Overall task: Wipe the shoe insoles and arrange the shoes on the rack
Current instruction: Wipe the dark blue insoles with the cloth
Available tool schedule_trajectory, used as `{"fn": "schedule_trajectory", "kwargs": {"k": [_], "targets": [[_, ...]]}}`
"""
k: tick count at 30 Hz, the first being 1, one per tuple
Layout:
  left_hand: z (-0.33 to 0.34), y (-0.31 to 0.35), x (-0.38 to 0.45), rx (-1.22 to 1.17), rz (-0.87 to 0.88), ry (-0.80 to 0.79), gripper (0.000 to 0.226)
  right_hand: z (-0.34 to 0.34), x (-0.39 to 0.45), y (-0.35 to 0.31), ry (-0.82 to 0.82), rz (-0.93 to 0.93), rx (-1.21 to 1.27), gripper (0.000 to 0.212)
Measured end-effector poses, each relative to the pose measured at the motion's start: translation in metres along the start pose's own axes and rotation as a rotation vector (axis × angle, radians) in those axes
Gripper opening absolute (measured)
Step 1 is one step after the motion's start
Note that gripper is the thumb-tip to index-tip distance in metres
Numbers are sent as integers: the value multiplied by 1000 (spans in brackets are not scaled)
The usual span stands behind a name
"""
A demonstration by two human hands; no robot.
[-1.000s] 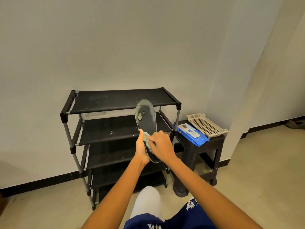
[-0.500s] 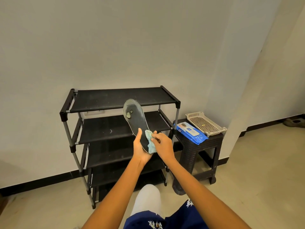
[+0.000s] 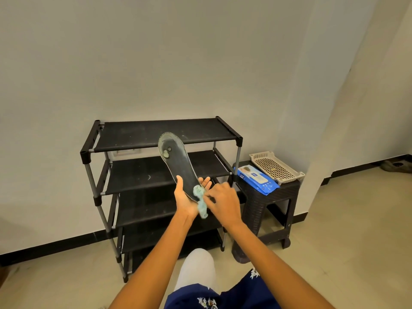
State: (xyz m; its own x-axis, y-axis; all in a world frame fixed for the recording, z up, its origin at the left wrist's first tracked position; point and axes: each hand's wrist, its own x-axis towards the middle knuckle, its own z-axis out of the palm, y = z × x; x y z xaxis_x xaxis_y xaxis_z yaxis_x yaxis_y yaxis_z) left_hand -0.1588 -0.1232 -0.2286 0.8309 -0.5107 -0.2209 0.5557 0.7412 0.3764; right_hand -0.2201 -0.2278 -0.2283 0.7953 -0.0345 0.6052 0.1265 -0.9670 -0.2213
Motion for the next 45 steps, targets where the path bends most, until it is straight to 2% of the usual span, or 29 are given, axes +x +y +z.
{"fn": "schedule_trajectory", "kwargs": {"k": [3, 6, 12, 15, 17, 19, 21, 27, 29, 32, 35, 38, 42, 45], "targets": [[16, 2, -2, -81, 78, -22, 66, 3, -3, 11, -78, 40, -17, 17], [41, 8, 2, -11, 119, -56, 62, 18, -22, 0, -71, 76, 87, 14], [38, 10, 5, 54, 75, -37, 63, 6, 6, 6, 94, 621, 563, 9], [25, 6, 7, 43, 85, 3, 64, -3, 28, 7, 229, 732, 711, 10], [21, 2, 8, 46, 83, 16, 64, -4, 36, 2, 270, 733, 803, 17], [23, -1, 6, 66, 83, 2, 64, 1, 36, -5, 174, 657, 824, 21], [25, -3, 6, 101, 80, 3, 67, 8, 28, -13, 43, 558, 707, 24], [8, 2, 15, 9, 34, 73, 66, 6, 0, -23, -57, 139, 487, 23], [6, -2, 12, 27, 42, 33, 69, 8, 10, -7, -65, 197, 381, 21], [11, -5, 6, 39, 80, -17, 67, 4, 25, 1, -68, 368, 411, 26], [12, 1, 5, -2, 50, 1, 68, 0, 21, -14, -144, 342, 549, 40], [7, 5, 7, -30, 1, 39, 68, 8, 17, -16, -267, 309, 488, 34], [2, -5, 5, -2, 29, 10, 68, 9, 29, -3, -192, 397, 300, 26], [-1, -2, 5, -15, 31, 25, 70, 4, 21, -10, -171, 314, 297, 23]]}}
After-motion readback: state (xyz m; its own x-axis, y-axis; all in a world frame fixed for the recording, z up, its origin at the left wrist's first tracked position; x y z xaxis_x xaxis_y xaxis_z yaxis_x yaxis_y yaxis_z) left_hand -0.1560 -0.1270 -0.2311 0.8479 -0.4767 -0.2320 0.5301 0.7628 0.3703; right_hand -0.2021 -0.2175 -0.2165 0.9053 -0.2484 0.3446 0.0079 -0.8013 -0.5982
